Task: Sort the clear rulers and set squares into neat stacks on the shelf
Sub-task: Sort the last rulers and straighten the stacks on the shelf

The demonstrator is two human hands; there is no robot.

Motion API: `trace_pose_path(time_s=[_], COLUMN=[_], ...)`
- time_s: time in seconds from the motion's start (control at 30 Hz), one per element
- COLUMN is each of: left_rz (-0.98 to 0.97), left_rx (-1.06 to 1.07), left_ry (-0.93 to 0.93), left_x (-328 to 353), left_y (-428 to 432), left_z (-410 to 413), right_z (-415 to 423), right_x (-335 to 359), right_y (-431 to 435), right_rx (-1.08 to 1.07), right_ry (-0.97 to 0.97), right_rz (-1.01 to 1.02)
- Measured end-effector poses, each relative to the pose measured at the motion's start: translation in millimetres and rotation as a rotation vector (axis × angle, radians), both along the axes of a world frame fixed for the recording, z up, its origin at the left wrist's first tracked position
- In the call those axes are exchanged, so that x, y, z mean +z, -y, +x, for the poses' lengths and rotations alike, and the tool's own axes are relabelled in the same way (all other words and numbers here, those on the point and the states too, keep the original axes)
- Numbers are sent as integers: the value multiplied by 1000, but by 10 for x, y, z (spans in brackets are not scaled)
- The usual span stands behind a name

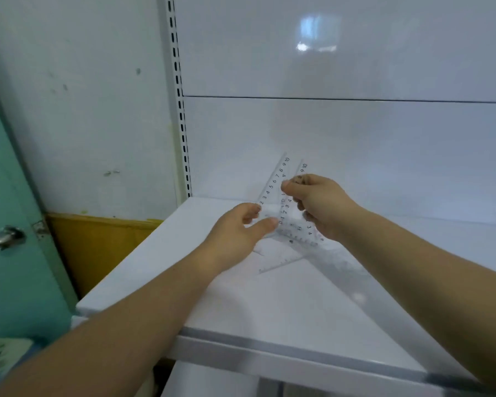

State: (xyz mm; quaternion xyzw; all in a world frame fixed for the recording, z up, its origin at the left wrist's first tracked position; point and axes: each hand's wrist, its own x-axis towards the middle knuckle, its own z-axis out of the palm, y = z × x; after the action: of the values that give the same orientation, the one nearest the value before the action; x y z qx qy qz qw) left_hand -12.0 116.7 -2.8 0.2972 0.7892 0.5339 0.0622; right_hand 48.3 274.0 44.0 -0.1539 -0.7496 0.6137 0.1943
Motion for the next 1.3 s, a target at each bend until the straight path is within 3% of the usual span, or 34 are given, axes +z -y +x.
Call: trace_pose_path(time_s=[0.1,0.23,0.6,0.9,1.07,1.3], left_rz=[226,327,192,128,169,163], left_rx=[-146,-149,-307,-542,-681,-713], left_ry=[308,389,228,74,104,80], left_x=[88,201,323,359,352,345], left_y=[9,155,77,-755,-1465,-2401], left_z=[118,179,646,1836,2927,4250], right_z=[85,298,1624,3201,4461,5973], right_x=[2,17,-30,-33,-56,-122], right_y=[223,358,189,-281,-640,-1295], right_rx=[-2,-182,-487,-745,-888,-1116], right_ry=[-31,-25,-339,-455,-398,-304], right_rz=[-186,-270,-429,-435,-292,-215])
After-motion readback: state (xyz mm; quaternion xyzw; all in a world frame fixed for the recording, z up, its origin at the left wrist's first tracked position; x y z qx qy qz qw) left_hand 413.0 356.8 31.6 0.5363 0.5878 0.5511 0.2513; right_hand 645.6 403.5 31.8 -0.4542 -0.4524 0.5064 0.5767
